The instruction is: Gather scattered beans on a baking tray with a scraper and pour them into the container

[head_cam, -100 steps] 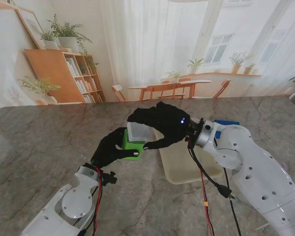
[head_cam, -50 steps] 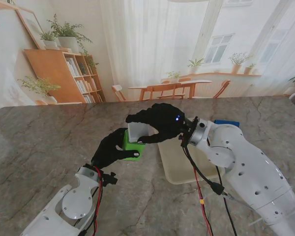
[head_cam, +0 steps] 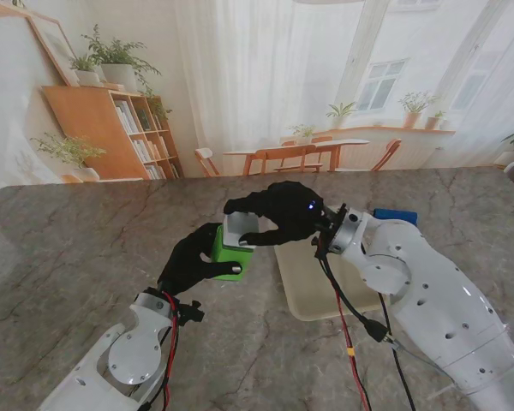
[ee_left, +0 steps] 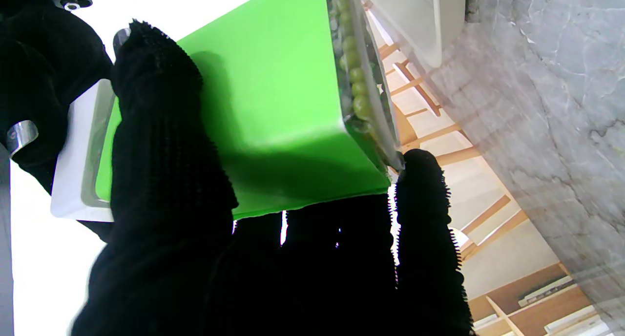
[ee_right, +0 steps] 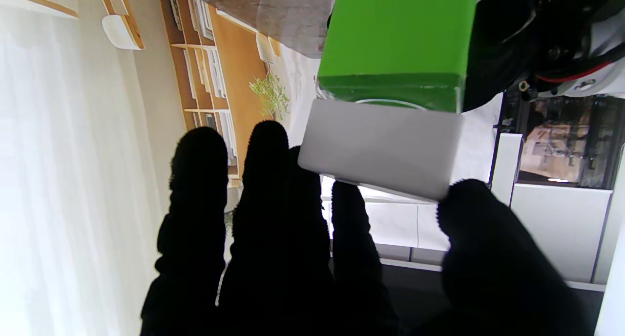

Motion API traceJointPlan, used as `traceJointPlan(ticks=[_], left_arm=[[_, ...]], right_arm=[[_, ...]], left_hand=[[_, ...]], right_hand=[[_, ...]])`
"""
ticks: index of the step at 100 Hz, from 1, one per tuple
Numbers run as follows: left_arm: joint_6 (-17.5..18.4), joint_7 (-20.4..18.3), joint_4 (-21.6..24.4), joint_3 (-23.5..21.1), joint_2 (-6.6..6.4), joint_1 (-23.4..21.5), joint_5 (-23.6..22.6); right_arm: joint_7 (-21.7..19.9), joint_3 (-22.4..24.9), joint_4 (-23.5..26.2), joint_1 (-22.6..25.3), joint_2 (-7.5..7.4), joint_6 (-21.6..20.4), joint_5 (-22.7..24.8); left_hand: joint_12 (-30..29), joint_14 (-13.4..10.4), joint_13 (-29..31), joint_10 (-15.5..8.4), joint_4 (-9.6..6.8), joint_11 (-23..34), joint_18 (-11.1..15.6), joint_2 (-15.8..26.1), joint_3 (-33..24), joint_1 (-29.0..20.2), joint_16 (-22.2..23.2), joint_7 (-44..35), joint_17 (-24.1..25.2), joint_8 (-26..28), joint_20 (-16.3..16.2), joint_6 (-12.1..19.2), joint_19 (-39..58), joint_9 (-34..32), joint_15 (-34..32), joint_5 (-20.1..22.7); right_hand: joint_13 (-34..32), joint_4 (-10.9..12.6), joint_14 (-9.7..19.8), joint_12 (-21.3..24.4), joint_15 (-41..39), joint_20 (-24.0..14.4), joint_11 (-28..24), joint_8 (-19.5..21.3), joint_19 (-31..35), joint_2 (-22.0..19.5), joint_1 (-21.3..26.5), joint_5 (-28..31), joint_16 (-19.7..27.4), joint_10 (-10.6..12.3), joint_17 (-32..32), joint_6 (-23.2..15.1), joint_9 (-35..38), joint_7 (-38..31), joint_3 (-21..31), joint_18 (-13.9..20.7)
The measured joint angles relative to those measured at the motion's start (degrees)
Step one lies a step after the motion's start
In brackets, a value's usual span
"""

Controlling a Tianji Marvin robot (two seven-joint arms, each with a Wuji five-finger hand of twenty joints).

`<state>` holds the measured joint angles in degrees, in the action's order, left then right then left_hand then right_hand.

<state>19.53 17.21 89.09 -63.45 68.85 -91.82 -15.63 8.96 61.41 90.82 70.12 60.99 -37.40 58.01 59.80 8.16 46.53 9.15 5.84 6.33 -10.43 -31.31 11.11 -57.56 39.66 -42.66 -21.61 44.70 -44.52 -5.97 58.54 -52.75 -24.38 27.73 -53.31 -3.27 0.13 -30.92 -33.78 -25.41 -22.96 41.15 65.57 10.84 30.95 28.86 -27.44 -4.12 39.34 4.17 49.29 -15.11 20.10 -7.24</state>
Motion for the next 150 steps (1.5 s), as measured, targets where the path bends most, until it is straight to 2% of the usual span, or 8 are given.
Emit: traceJointPlan(ticks=[21, 57, 80, 97, 112, 126, 139, 150], left_arm=[[-0.3, 0.5, 0.2, 0.0, 0.1, -0.2, -0.3], [-0.5, 0.4, 0.6, 0.0, 0.11, -0.5, -0.4], [-1.6, 0.4, 1.3, -0.5, 0.12, -0.6, -0.6], [-2.4, 0.5, 1.5, -0.6, 0.12, -0.6, -0.5], [-2.5, 0.5, 1.7, -0.8, 0.13, -0.6, -0.5], [-2.4, 0.5, 1.8, -0.9, 0.13, -0.7, -0.5], [-2.3, 0.5, 1.9, -0.9, 0.13, -0.7, -0.5], [-2.3, 0.5, 1.9, -0.9, 0.13, -0.7, -0.5]], right_arm=[[1.3, 0.3, 0.0, 1.2, 0.22, 1.1, 0.0], [3.7, -0.5, 1.1, 2.4, 0.36, 5.8, 1.6], [2.5, 0.5, 2.8, 3.8, 0.47, 7.3, 0.7], [-1.4, 2.6, 5.4, 5.7, 0.56, 8.8, -0.6], [-3.9, 4.6, 6.7, 6.2, 0.5, 8.7, -0.7], [-6.2, 5.4, 6.2, 4.5, -0.1, 2.2, 0.2], [-12.2, 4.8, 5.0, 0.8, -0.84, -3.2, -1.3], [-8.8, 2.8, 2.7, -2.6, -1.33, -6.1, 1.2]], left_hand=[[0.0, 0.0, 0.1, 0.0, 0.0, 0.0, 0.0, 0.0, 0.0, 0.0, 0.0, 0.0, 0.0, -0.2, 0.0, 0.0, 0.0, -0.1, 0.0, 0.3], [0.0, 0.0, 0.1, -0.1, 0.04, 0.0, 0.0, -0.1, 0.0, 0.0, 0.0, 0.0, 0.0, -0.2, 0.0, 0.7, 0.0, -0.1, 0.1, 0.4], [0.0, 0.0, 0.1, -0.4, 0.04, 0.0, 0.0, -0.6, 0.0, 0.0, 0.0, 0.0, 0.0, -0.1, 0.0, 1.0, 0.0, -0.1, 0.3, 0.4], [0.0, 0.0, 0.1, -0.4, 0.04, 0.0, 0.0, -0.6, 0.0, 0.0, 0.0, 0.0, 0.0, -0.1, 0.0, 1.0, 0.0, -0.1, 0.3, 0.4], [0.0, 0.0, 0.1, -0.4, 0.04, 0.0, 0.0, -0.6, 0.0, 0.0, 0.0, 0.0, 0.0, -0.1, 0.0, 1.0, 0.0, -0.1, 0.3, 0.4], [0.0, 0.0, 0.1, -0.4, 0.04, 0.0, 0.0, -0.6, 0.0, 0.0, 0.0, 0.0, 0.0, -0.1, 0.0, 1.0, 0.0, -0.1, 0.3, 0.4], [0.0, 0.0, 0.1, -0.4, 0.04, 0.0, 0.0, -0.6, 0.0, 0.0, 0.0, 0.0, 0.0, -0.1, 0.0, 1.0, 0.0, -0.1, 0.3, 0.4], [0.0, 0.0, 0.1, -0.4, 0.04, 0.0, 0.0, -0.6, 0.0, 0.0, 0.0, 0.0, 0.0, -0.1, 0.0, 1.0, 0.0, -0.1, 0.3, 0.4]], right_hand=[[-2.5, 0.0, 0.7, -0.3, -4.0, -0.3, -1.6, -0.1, 2.7, -0.7, -0.9, 0.7, -1.5, -0.2, 1.2, 0.6, 2.4, -1.0, -1.0, -0.1], [-8.3, 0.0, 2.7, -7.7, -23.3, -1.4, -26.1, 0.0, 11.0, 0.7, -11.9, 3.2, -6.3, 3.7, 6.1, -0.4, 8.8, -4.7, 1.5, -0.6], [-5.5, 0.1, 1.2, -7.8, -22.7, -1.4, -30.9, 0.0, 11.5, -6.5, -19.0, 1.5, -6.3, 6.4, 2.3, -0.4, 8.5, -2.8, 3.8, -4.3], [2.5, 0.1, -3.6, -8.6, -17.5, -3.4, -15.5, -0.5, 8.7, -11.0, -20.7, -4.4, -7.0, 0.8, -5.6, 0.3, -2.3, 1.3, 1.8, -8.3], [16.6, 0.1, -8.9, -0.4, 8.0, -3.5, 8.6, -0.6, -5.5, -9.2, -20.6, -12.4, 0.3, -4.5, -20.6, 2.6, -17.7, 6.1, 2.2, -10.9], [27.8, 0.1, -10.6, 4.9, 22.1, 0.8, 16.3, -1.0, -15.7, -4.9, -20.6, -19.2, 7.2, -7.8, -28.9, 7.0, -29.3, 11.4, 4.9, -10.8], [34.3, 0.1, -11.4, 7.7, 25.4, 4.3, 17.8, -17.8, -19.1, -1.7, -20.0, -19.2, 10.3, -10.3, -32.7, 10.8, -36.1, 16.5, 6.1, -10.2], [35.0, 0.1, -12.0, 8.8, 25.4, 5.6, 17.8, -26.7, -19.2, 1.1, -19.9, -19.2, 10.9, -10.8, -33.2, 11.8, -36.8, 16.6, 7.6, -8.9]])
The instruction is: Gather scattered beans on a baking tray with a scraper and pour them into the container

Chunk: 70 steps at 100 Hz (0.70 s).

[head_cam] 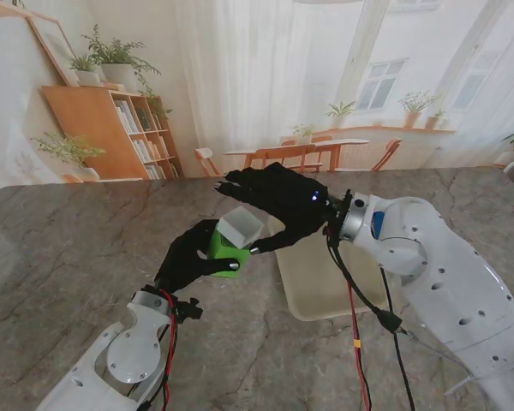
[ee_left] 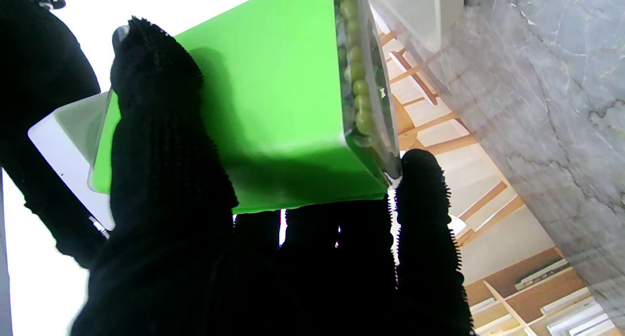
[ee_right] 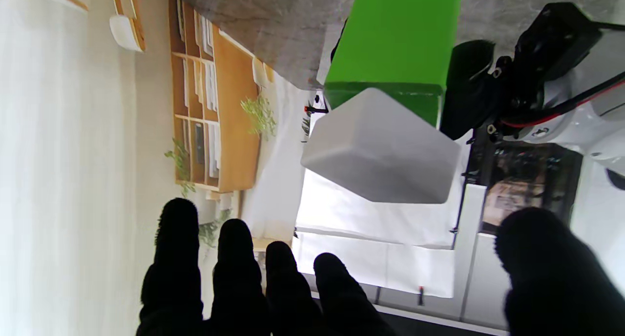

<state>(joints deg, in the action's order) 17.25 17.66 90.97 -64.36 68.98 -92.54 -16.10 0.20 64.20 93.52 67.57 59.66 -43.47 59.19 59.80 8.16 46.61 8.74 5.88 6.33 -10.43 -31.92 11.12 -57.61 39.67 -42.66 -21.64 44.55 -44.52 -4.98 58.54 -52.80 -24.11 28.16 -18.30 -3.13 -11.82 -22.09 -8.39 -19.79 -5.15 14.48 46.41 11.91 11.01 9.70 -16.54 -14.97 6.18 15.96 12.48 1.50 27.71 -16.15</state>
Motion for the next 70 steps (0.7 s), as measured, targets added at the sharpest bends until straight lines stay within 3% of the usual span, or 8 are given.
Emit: traceJointPlan(ticks=[10, 15, 29, 38, 48, 70], left_arm=[[0.0, 0.0, 0.0, 0.0, 0.0, 0.0, 0.0], [0.0, 0.0, 0.0, -0.1, 0.0, 0.0, 0.0], [0.1, 0.1, 0.0, -0.2, 0.01, -0.1, -0.1], [0.1, 0.3, 0.1, -0.4, 0.02, -0.3, -0.2], [0.2, 0.6, 0.2, -0.4, 0.02, -0.4, -0.4], [0.3, 0.6, 0.2, -0.4, 0.02, -0.6, -0.6]], right_arm=[[1.6, -1.4, -1.7, -2.0, -0.01, -2.2, 1.0], [1.7, -2.4, -2.5, -3.0, 0.0, -3.2, 0.6], [4.4, -4.0, -4.4, -4.3, 0.2, -4.7, 1.0], [9.8, -5.0, -5.4, -4.6, 0.26, -4.9, 5.1], [12.3, -6.4, -6.6, -5.0, 0.33, -4.7, 5.8], [17.3, -8.9, -8.3, -5.8, 0.76, -2.2, 7.3]], left_hand=[[0.0, 0.0, 0.0, 0.0, 0.0, 0.0, 0.0, 0.0, 0.0, 0.0, 0.0, 0.0, 0.0, 0.0, 0.0, 0.0, 0.0, 0.0, 0.0, 0.0], [0.0, 0.0, 0.0, 0.0, 0.0, 0.0, 0.0, 0.0, 0.0, 0.0, 0.0, 0.0, 0.0, 0.0, 0.0, 0.0, 0.0, 0.0, 0.0, 0.0], [0.0, 0.0, 0.0, 0.0, 0.0, 0.0, 0.0, 0.0, 0.0, 0.0, 0.0, 0.0, 0.0, 0.0, 0.0, 0.0, 0.0, 0.0, 0.0, 0.0], [0.0, 0.0, 0.0, 0.0, 0.0, 0.0, 0.0, 0.0, 0.0, 0.0, 0.0, 0.0, 0.0, 0.0, 0.0, 0.0, 0.0, 0.0, 0.0, 0.0], [0.0, 0.0, 0.0, 0.0, 0.0, 0.0, 0.0, 0.0, 0.0, 0.0, 0.0, 0.0, 0.0, 0.0, 0.0, 0.0, 0.0, 0.0, 0.0, 0.0], [0.0, 0.0, 0.0, 0.0, 0.0, 0.0, 0.0, 0.0, 0.0, -0.1, 0.0, 0.0, 0.0, 0.0, 0.0, 0.0, 0.0, 0.0, 0.0, 0.0]], right_hand=[[-0.2, 0.0, 0.1, 0.0, -1.5, 0.1, -0.3, -0.5, 0.8, 1.4, 1.0, 0.0, 0.0, 0.3, 0.5, 0.0, 0.2, -0.3, 1.4, 0.2], [-0.9, 0.0, 0.8, 0.0, -2.4, 0.7, -1.7, 1.9, 2.3, 2.1, 1.0, 0.0, 0.0, 1.1, 1.5, -0.3, 1.4, -0.8, 1.3, 0.4], [-7.1, 0.0, 3.2, -0.5, -6.1, 1.3, -4.7, 20.6, 6.0, 3.6, 2.0, -0.4, -0.3, 4.5, 5.8, -2.2, 6.8, -3.6, 1.9, 1.8], [-13.1, 0.0, 6.5, -2.3, -9.0, 0.6, -7.4, 27.9, 8.6, 4.5, 2.9, -1.1, -2.3, 8.7, 10.2, -4.7, 12.3, -7.9, 2.4, 3.3], [-20.0, 0.0, 9.5, -5.1, -12.8, -0.7, -12.4, 29.6, 11.0, 6.0, 3.9, 5.2, -4.7, 13.4, 15.6, -9.3, 20.2, -12.8, 3.0, 4.6], [-25.1, 0.0, 11.2, -11.1, -20.2, -4.2, -19.4, 32.6, 13.9, 6.7, 4.6, 11.1, -9.8, 17.1, 21.1, -16.6, 26.4, -19.2, 3.5, 5.7]])
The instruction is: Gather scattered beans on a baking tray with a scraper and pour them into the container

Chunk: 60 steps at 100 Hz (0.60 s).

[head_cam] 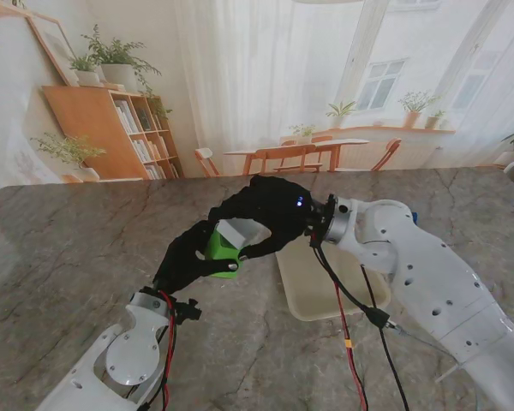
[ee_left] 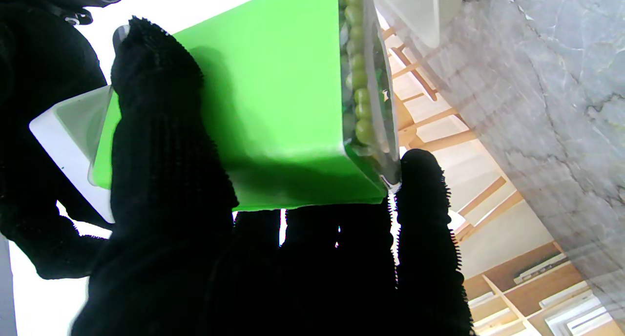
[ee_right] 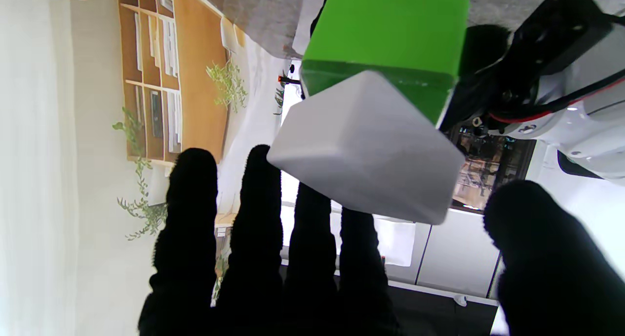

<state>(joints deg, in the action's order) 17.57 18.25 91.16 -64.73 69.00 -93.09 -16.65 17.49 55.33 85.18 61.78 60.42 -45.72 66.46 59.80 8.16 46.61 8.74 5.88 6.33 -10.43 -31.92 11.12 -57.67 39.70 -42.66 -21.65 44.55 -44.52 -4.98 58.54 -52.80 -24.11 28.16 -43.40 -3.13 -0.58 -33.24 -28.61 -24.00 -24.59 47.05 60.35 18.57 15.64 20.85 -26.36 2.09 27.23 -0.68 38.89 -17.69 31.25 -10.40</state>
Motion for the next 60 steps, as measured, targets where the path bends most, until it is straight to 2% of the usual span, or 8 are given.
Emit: traceJointPlan(ticks=[25, 35, 50, 60], left_arm=[[0.4, 0.0, -0.1, 0.1, 0.0, -0.1, -0.1], [0.5, 0.1, -0.1, 0.1, 0.01, -0.1, -0.1], [0.6, 0.1, -0.2, 0.2, 0.01, 0.0, 0.0], [0.7, 0.1, -0.3, 0.3, 0.01, 0.0, 0.0]], right_arm=[[2.1, -2.2, -0.3, -0.4, 0.02, 4.2, 0.8], [3.6, -3.6, -0.2, -0.5, 0.0, 7.6, 1.5], [3.7, -4.9, 0.0, -0.5, 0.33, 10.7, 0.5], [4.1, -6.2, 0.0, -0.6, 0.61, 13.3, -0.3]], left_hand=[[0.2, 0.0, 0.0, 0.1, 0.01, 0.0, 0.0, 0.0, 0.0, -0.1, 0.1, 0.0, 0.0, 0.0, 0.0, 0.0, 0.0, 0.0, -0.1, 0.0], [0.2, 0.0, 0.0, 0.3, 0.01, 0.0, 0.0, 0.0, 0.0, -0.3, 0.1, 0.0, 0.0, -0.1, 0.0, 0.0, 0.0, 0.0, -0.2, 0.0], [0.2, 0.0, 0.0, 0.3, 0.0, 0.1, 0.0, 0.0, 0.0, -0.3, 0.0, 0.0, 0.0, -0.1, 0.0, 0.0, 0.0, 0.0, -0.2, 0.0], [0.2, 0.0, 0.0, 0.3, 0.01, 0.1, 0.0, 0.0, 0.0, -0.4, 0.0, 0.0, 0.0, -0.1, 0.0, 0.0, 0.0, 0.0, 0.0, 0.0]], right_hand=[[-2.9, 0.0, 2.3, -5.6, -11.5, -2.3, -10.3, 2.0, 3.0, 0.7, 1.3, 2.9, -5.5, 3.4, 4.6, -2.1, 4.3, -2.3, -0.2, 1.2], [-4.7, 0.0, 2.7, -8.1, -17.8, -3.0, -14.5, 2.0, 4.7, 0.8, 0.7, 3.8, -8.0, 3.7, 6.6, -2.2, 5.7, -2.8, -1.3, 1.4], [-7.4, -0.1, 3.6, -10.9, -24.8, -4.2, -19.1, 2.1, 7.3, 0.8, -0.1, 5.6, -10.7, 3.7, 9.6, -2.2, 8.6, -3.2, -2.1, 2.0], [-11.8, -0.1, 4.3, -12.2, -28.8, -5.1, -21.9, 2.1, 10.3, 0.8, -0.2, 8.3, -11.7, 3.4, 13.8, -2.3, 12.3, -4.0, -3.6, 2.7]])
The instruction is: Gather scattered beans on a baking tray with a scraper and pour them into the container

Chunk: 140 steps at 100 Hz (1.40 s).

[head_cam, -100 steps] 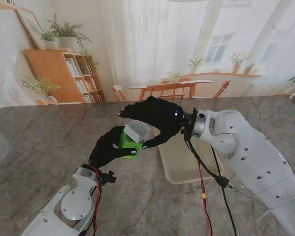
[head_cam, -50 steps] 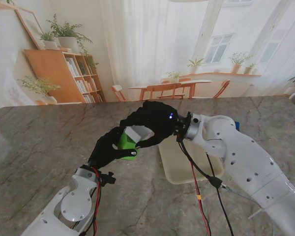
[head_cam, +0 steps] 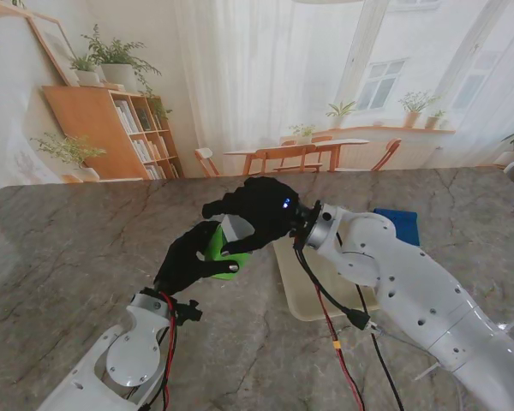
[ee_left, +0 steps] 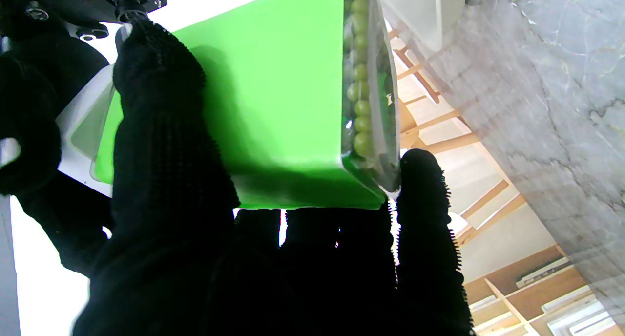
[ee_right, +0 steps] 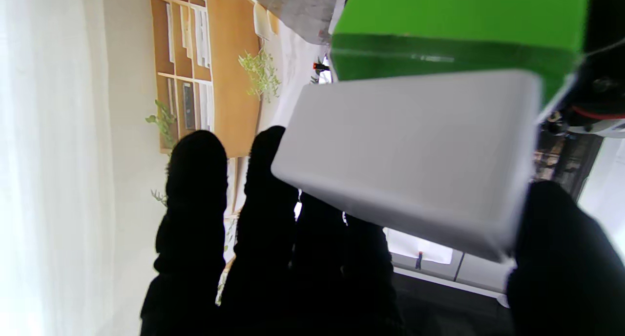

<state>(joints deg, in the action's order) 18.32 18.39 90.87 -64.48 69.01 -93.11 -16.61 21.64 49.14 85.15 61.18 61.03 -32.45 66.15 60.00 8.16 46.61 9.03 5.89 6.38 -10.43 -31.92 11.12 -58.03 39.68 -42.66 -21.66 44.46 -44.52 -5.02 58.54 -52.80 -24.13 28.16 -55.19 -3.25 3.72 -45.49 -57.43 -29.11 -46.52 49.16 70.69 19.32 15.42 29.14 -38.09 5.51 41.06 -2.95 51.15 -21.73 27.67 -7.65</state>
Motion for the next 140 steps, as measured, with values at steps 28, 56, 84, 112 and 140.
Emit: traceJointPlan(ticks=[28, 56, 84, 112, 140], left_arm=[[0.1, 0.6, 0.0, -0.1, 0.05, 0.0, -0.3], [0.1, 0.6, 0.0, -0.2, 0.04, -0.2, -0.6], [-0.7, 0.6, 0.6, -0.4, 0.05, -0.3, -0.6], [-1.1, 0.6, 1.1, -0.6, 0.05, -0.4, -0.8], [-1.2, 0.5, 1.2, -0.6, 0.04, -0.4, -0.8]], right_arm=[[-2.9, -1.0, 1.9, 1.7, 1.23, 9.1, -4.7], [-6.9, 0.3, 4.4, 4.9, 2.42, 14.5, -10.2], [-14.8, 5.3, 10.5, 9.9, 2.51, 15.2, -14.9], [-15.7, 13.8, 13.1, 12.8, 1.91, 5.0, -8.7], [-15.8, 17.4, 9.5, 8.8, -0.21, -13.5, -4.8]], left_hand=[[0.0, 0.0, 0.0, 0.0, 0.0, 0.0, 0.0, 0.0, 0.0, 0.0, 0.0, 0.0, 0.0, 0.0, 0.0, -0.1, 0.0, 0.0, 0.1, 0.0], [-0.2, 0.0, 0.0, -0.1, 0.0, 0.0, 0.0, 0.0, 0.0, 0.0, 0.0, 0.0, 0.0, 0.2, 0.0, -0.1, 0.0, 0.0, 0.1, 0.0], [-0.2, 0.0, 0.0, -0.1, 0.0, 0.0, 0.0, 0.0, 0.0, 0.0, 0.0, 0.0, 0.0, 0.3, 0.0, -0.1, 0.0, 0.0, 0.1, 0.0], [-0.2, 0.0, 0.0, -0.1, 0.0, 0.0, 0.0, 0.0, 0.0, 0.0, 0.0, 0.0, 0.0, 0.3, 0.0, -0.1, 0.0, 0.0, 0.1, 0.0], [-0.2, 0.0, 0.0, -0.1, 0.0, 0.0, 0.0, 0.0, 0.0, 0.0, 0.0, 0.0, 0.0, 0.3, 0.0, -0.1, 0.0, 0.0, 0.1, 0.0]], right_hand=[[-11.1, 0.1, 1.9, -0.5, -5.6, 0.4, -2.9, -0.7, 11.3, -3.0, -0.6, 7.2, 0.3, -2.9, 12.0, 1.4, 9.9, -4.6, -7.1, 1.3], [-14.3, 0.2, 0.2, 2.9, -11.0, 3.8, -5.0, -5.0, 16.0, -18.0, 1.5, 8.6, 3.0, -6.4, 10.3, 6.1, 13.0, -2.1, -14.8, -5.2], [8.0, 0.2, -15.8, 15.1, 21.4, 0.6, 31.7, -8.6, 3.7, -29.1, -1.2, -9.8, 7.2, -16.1, -8.4, 9.3, -11.5, 11.3, -15.8, -16.4], [29.2, 0.2, -15.9, 22.1, 48.8, 3.7, 41.2, -9.2, -22.4, -27.1, 2.5, -18.9, 18.1, -17.5, -31.2, 14.2, -28.6, 16.4, -18.4, -13.8], [35.5, 0.2, -14.8, 22.7, 49.9, 8.0, 41.3, -18.0, -27.6, -14.7, -5.8, -20.1, 21.0, -18.0, -35.0, 16.5, -35.1, 22.5, -4.9, -10.2]])
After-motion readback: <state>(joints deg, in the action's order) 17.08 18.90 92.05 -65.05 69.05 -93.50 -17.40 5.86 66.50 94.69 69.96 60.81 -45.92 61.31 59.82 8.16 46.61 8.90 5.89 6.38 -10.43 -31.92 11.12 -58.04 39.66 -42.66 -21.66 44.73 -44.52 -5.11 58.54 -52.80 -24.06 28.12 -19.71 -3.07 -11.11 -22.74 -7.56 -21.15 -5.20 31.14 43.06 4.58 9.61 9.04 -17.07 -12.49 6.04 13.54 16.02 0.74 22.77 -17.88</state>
